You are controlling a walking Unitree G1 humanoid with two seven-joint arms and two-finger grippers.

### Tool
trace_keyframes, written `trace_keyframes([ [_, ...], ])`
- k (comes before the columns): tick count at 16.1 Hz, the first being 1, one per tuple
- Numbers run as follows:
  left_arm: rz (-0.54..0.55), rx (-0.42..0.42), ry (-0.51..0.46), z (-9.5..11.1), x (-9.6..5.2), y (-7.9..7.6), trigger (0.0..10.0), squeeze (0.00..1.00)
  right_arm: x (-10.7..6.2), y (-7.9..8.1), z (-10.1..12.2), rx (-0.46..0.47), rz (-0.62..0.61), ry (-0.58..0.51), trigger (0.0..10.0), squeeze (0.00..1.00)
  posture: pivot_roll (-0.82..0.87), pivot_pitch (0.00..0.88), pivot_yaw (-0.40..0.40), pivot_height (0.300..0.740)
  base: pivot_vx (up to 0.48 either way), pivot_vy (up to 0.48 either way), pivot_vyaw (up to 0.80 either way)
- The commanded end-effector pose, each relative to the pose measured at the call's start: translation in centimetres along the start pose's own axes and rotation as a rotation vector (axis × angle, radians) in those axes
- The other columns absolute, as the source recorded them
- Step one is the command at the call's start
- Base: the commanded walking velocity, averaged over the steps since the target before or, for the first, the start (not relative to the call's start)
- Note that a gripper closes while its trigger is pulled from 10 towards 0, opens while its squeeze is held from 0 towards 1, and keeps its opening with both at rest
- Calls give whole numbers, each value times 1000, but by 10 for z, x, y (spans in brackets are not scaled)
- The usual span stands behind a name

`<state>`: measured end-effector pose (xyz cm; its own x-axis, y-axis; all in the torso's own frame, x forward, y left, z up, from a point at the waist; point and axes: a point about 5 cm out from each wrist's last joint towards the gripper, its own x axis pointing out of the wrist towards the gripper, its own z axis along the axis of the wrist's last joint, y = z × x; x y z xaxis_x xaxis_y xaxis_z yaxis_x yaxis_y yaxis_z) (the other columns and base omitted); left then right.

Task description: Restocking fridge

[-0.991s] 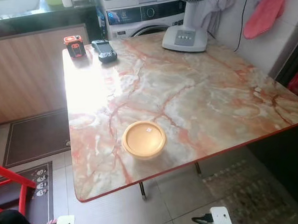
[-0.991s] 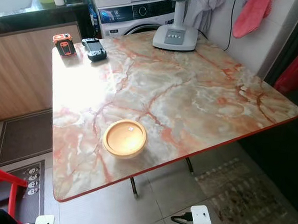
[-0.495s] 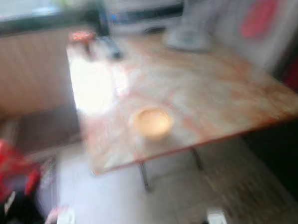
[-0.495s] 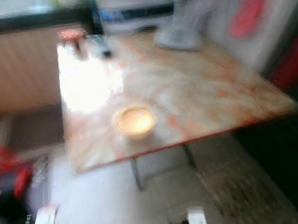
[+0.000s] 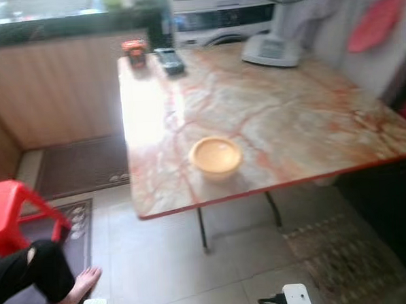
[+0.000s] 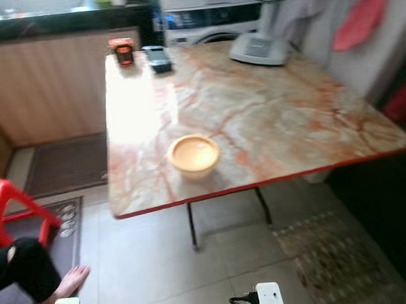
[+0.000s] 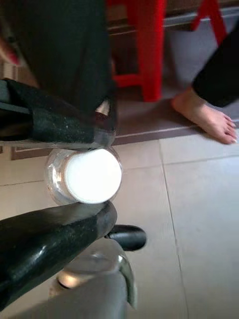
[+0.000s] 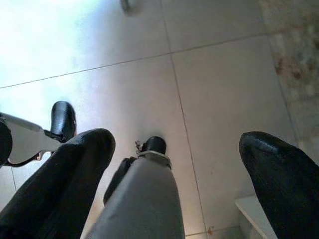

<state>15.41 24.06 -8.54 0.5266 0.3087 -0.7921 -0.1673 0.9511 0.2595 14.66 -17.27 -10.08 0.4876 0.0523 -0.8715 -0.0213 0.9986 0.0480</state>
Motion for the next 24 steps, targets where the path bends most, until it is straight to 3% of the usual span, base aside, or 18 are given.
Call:
trace_keyframes([
  [1, -1, 4, 3, -1, 0, -1, 10000, 0, 0, -2, -1, 11, -11, 0, 10000, 0, 92, 31, -42, 736, 0, 0, 0],
  [3, -4, 8, -1, 0, 0, -2, 10000, 0, -1, -3, -2, 15, -15, 6, 10000, 0, 92, 29, -42, 736, 0, 0, 0],
  [13, -13, 18, -11, 0, -1, -1, 10000, 0, 0, 0, -4, -22, -2, 30, 10000, 0, 115, 63, -47, 736, 0, 0, -772],
  [15, -19, 67, -14, 1, 0, -1, 10000, 0, 0, 0, -5, -24, -5, 38, 10000, 0, 114, 64, -44, 736, 0, -360, -756],
  [24, -14, 68, -15, 4, 0, -2, 10000, 0, -1, -1, -7, -16, -16, 45, 10000, 0, 111, 64, -41, 736, 0, -134, -762],
])
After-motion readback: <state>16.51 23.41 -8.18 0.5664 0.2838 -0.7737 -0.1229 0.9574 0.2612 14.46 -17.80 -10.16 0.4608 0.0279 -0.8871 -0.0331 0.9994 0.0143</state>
